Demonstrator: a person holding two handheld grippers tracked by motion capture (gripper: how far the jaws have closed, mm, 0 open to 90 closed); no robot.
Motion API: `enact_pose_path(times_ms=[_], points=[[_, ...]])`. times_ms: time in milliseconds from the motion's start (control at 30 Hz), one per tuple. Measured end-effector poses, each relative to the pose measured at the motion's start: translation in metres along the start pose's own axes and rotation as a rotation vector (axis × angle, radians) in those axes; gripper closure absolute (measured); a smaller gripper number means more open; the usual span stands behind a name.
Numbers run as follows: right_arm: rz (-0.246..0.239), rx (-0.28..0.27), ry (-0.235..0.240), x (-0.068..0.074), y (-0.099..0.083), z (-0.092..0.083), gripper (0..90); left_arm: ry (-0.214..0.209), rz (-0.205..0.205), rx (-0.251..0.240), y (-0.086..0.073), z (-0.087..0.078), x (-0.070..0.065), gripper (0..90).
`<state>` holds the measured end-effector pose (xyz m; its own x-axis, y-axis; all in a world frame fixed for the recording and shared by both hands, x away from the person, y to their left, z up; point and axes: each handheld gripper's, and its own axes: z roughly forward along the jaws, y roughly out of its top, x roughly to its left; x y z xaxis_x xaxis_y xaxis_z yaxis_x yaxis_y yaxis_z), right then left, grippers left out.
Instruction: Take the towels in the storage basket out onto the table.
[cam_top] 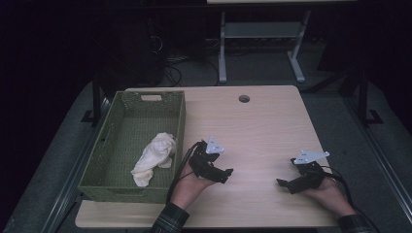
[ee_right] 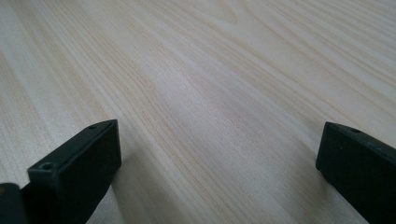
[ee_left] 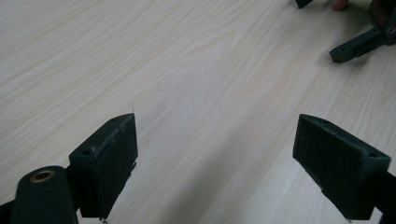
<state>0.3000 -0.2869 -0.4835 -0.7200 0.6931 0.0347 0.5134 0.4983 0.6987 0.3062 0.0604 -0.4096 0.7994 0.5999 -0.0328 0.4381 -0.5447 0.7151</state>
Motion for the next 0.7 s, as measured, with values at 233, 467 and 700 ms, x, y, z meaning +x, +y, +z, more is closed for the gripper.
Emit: enact_pose_path(times_ms=[233, 467, 700], points=[[0.0, 0.0, 0.0, 0.0, 0.0, 0.0, 0.0, -0.009, 0.017, -0.005, 0.007, -0.003, 0.002, 13.2], [-0.005, -0.002, 0.0, 0.0, 0.0, 0.0, 0.0, -0.024, 0.017, -0.02, 0.016, -0.009, 0.005, 13.2], [-0.001, -0.003, 0.001, 0.0, 0.0, 0.0, 0.0, -0.035, 0.04, -0.029, 0.022, -0.013, 0.008, 13.2]])
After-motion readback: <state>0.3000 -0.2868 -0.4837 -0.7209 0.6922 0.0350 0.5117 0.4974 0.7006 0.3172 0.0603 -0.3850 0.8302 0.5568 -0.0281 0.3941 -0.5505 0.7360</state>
